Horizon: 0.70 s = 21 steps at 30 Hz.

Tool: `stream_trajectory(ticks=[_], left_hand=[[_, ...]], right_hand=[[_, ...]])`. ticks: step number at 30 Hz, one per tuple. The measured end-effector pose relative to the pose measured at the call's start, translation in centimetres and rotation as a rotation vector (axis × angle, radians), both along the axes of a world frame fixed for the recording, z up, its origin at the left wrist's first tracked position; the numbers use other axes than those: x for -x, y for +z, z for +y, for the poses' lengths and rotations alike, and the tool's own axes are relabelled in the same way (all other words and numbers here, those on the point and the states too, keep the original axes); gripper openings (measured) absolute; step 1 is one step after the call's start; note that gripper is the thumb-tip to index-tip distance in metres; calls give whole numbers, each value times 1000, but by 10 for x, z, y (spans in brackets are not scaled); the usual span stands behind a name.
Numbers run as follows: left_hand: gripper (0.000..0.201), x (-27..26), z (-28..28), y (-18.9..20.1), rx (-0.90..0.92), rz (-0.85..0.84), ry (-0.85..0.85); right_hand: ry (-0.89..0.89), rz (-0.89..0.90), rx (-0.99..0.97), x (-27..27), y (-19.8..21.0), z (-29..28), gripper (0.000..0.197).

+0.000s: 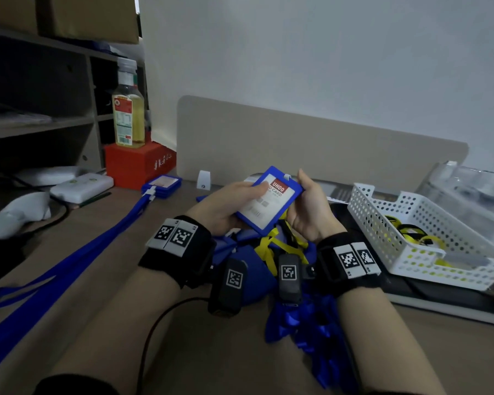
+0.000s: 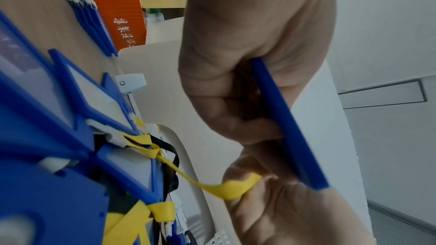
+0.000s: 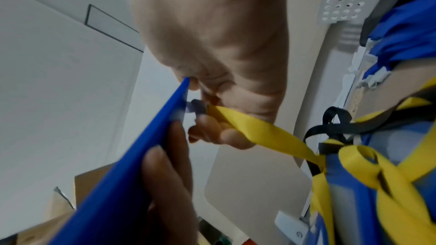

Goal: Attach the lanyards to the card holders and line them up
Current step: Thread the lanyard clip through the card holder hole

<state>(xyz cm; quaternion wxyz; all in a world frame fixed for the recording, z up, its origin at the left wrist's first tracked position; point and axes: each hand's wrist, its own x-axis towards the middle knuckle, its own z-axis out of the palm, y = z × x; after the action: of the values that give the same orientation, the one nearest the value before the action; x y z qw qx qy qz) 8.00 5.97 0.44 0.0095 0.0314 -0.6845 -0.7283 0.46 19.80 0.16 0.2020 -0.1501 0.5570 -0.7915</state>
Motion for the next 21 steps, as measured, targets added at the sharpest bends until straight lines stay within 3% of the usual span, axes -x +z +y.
stream_trajectory(ticks=[4, 9, 12, 17, 21], left_hand=[[31, -2, -4, -1, 20, -6, 29], [25, -9, -10, 3, 57, -24, -24], [25, -12, -14, 7, 180, -45, -7], [19, -19, -14, 19, 482, 10, 108], [21, -23, -16, 25, 694, 26, 156]], right_hand=[[9, -8, -55, -3, -3, -1, 61], [98, 72, -15, 4, -5, 9, 31], [112, 140, -35, 8, -3, 15, 30], [-19, 359, -180, 7, -7, 12, 33], [-45, 481, -217, 0, -8, 9, 24]])
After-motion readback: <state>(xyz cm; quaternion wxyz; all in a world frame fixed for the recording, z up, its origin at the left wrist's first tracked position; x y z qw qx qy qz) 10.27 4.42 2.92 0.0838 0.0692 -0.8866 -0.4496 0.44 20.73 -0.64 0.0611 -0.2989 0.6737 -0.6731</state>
